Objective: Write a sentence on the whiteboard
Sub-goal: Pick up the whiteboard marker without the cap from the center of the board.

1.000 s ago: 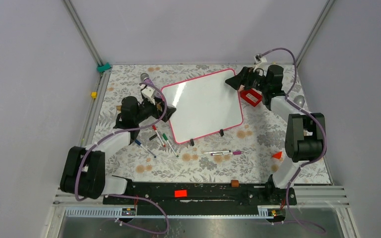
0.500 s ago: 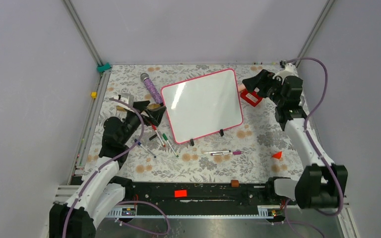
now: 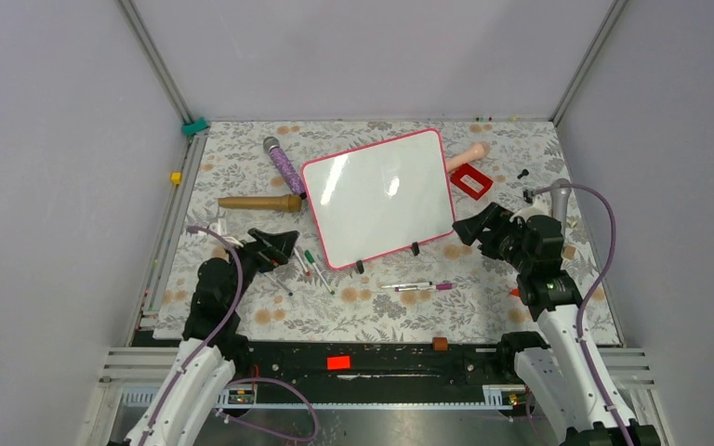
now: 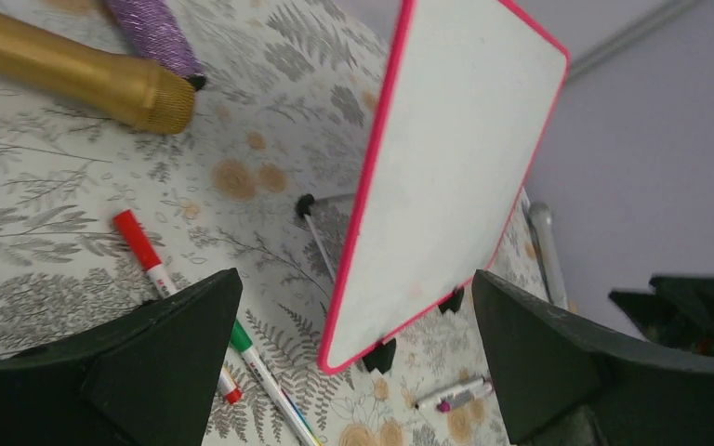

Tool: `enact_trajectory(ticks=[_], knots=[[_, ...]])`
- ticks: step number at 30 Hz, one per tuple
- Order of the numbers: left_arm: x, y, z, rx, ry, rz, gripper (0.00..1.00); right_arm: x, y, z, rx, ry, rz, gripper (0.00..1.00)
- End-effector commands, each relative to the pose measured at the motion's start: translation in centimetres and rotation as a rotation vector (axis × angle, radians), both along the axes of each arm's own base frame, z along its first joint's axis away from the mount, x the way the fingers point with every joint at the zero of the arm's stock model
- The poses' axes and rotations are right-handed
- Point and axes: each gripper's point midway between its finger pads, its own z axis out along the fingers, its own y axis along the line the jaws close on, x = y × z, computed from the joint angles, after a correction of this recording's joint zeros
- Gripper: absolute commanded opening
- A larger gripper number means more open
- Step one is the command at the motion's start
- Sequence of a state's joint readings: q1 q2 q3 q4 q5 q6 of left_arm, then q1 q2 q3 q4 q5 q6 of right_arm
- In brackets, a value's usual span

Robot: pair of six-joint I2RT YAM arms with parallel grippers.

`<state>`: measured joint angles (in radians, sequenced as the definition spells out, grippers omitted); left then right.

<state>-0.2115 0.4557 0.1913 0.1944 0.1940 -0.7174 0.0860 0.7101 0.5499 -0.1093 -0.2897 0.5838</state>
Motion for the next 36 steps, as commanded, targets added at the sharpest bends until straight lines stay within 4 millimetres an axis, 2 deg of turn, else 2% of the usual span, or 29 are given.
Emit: enact_trajectory(ticks=[1, 5, 8, 12, 14, 17, 20, 22, 24, 25, 26, 27, 28, 29, 31, 36], knots=[[0.2, 4.1, -0.6, -0.111, 0.046, 0.267, 0.99, -1.8, -0.1, -1.2, 0.010, 0.058, -0.018, 0.87], [-0.7, 5.2, 0.1, 0.055, -0.008, 0.273, 0.99, -2.6, 0.3, -1.1, 0.002, 0.056, 0.023, 0.87], [-1.1, 5.5, -0.6, 0.123, 0.007, 0.271, 0.99, -2.9, 0.4, -1.4, 0.002, 0.056, 0.038, 0.87], [-0.8, 6.6, -2.7, 0.222, 0.014, 0.306, 0.99, -3.2, 0.9, -1.5, 0.014, 0.058, 0.068, 0.87], [-0.7, 6.7, -2.0, 0.224, -0.032, 0.310, 0.99, -3.4, 1.1, -1.4, 0.020, 0.047, 0.075, 0.87], [-0.4, 9.6, -1.3, 0.252, -0.097, 0.474, 0.99, -3.5, 1.2, -0.9, 0.032, 0.006, 0.078, 0.87], [-0.3, 11.4, -1.0, 0.291, -0.142, 0.567, 0.99, -3.7, 1.4, 0.1, 0.043, -0.034, 0.090, 0.87], [-0.5, 12.3, -1.4, 0.303, -0.113, 0.613, 0.99, -3.8, 1.5, 0.7, 0.040, -0.056, 0.102, 0.87], [-1.1, 14.1, -2.5, 0.280, -0.031, 0.722, 0.99, -3.9, 1.5, 1.2, 0.040, -0.069, 0.108, 0.87], [-1.8, 15.8, -3.6, 0.228, 0.042, 0.836, 0.99, -3.9, 1.6, 1.4, 0.040, -0.072, 0.114, 0.87], [-3.2, 17.6, -5.4, 0.154, 0.140, 0.980, 0.99, -3.9, 1.7, 1.6, 0.042, -0.072, 0.119, 0.87], [-4.8, 18.9, -6.9, -0.066, 0.219, 1.145, 0.99, -3.9, 1.8, 1.8, 0.042, -0.070, 0.123, 0.87], [-5.8, 19.6, -7.7, -0.055, 0.258, 1.199, 0.99, -4.0, 1.7, 1.9, 0.038, -0.060, 0.123, 0.87], [-5.4, 19.3, -7.2, 0.020, 0.257, 1.155, 0.99, -4.0, 1.7, 1.9, 0.034, -0.047, 0.121, 0.87], [-3.5, 17.3, -6.6, 0.099, 0.238, 0.995, 0.99, -4.0, 1.5, 1.6, 0.029, -0.021, 0.113, 0.87], [-1.6, 14.5, -6.0, 0.206, 0.235, 0.789, 0.99, -3.6, 1.3, 1.0, 0.067, 0.032, 0.065, 0.87]])
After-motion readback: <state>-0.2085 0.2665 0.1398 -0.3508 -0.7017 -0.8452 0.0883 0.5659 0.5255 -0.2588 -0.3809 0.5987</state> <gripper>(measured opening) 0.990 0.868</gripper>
